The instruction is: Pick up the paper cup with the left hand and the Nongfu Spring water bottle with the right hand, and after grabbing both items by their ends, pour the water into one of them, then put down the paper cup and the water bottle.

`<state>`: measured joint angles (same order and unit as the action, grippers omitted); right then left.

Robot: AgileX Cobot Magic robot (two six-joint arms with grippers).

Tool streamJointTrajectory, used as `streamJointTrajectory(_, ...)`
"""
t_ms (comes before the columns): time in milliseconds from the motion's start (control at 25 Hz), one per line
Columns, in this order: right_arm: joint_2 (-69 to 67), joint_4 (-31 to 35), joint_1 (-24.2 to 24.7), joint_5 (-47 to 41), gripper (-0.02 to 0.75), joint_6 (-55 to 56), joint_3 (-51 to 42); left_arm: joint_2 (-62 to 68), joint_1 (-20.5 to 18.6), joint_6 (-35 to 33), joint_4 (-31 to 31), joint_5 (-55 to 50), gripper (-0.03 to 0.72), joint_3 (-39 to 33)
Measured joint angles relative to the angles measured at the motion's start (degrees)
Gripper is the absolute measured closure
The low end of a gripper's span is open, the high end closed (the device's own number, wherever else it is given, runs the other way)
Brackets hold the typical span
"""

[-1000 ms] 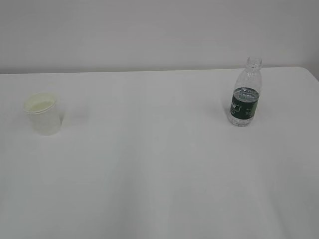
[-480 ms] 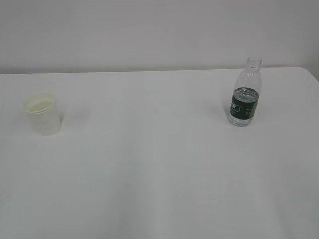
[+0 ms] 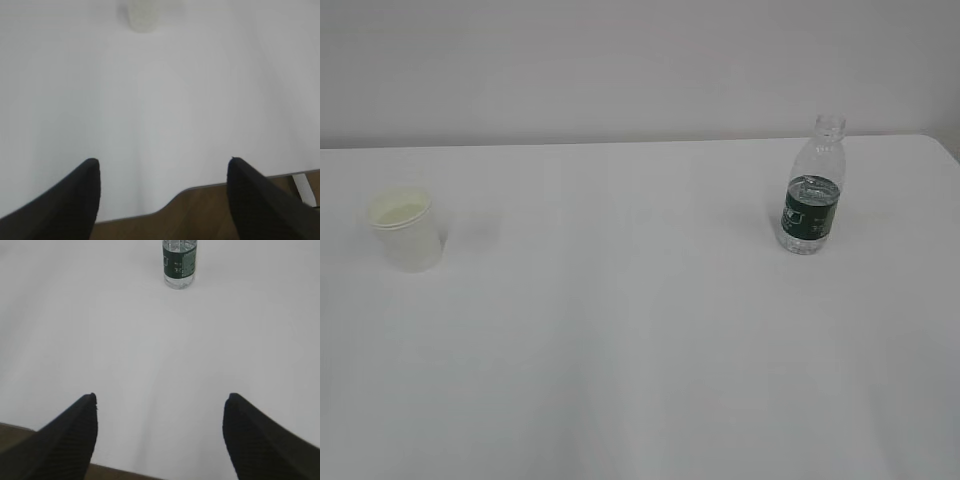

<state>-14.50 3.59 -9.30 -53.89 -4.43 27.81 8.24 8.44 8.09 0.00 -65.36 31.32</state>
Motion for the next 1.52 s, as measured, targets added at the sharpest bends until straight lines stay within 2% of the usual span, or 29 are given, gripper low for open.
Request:
streamJointTrajectory(520, 0.0, -0.5, 0.0, 2.2, 0.145, 0.1, -0.9, 0.0, 0.0, 0.0, 0.0, 2.0, 0.153, -1.0)
streamJointTrajectory(760, 0.0, -0.8, 0.0, -5.1, 0.146, 0.5, 0.9, 0.0, 0.0, 0.0, 0.0, 2.0, 0.154, -1.0)
streamJointTrajectory(920, 0.3, -3.6, 0.0, -10.0, 0.145, 0.7, 0.8, 0.0, 0.0, 0.0, 0.0, 2.0, 0.154, -1.0)
streamJointTrajectory(1520, 10.1, -4.9, 0.0, -10.9, 0.145, 1.6, 0.3, 0.0, 0.0, 0.0, 0.0, 2.1, 0.155, -1.0)
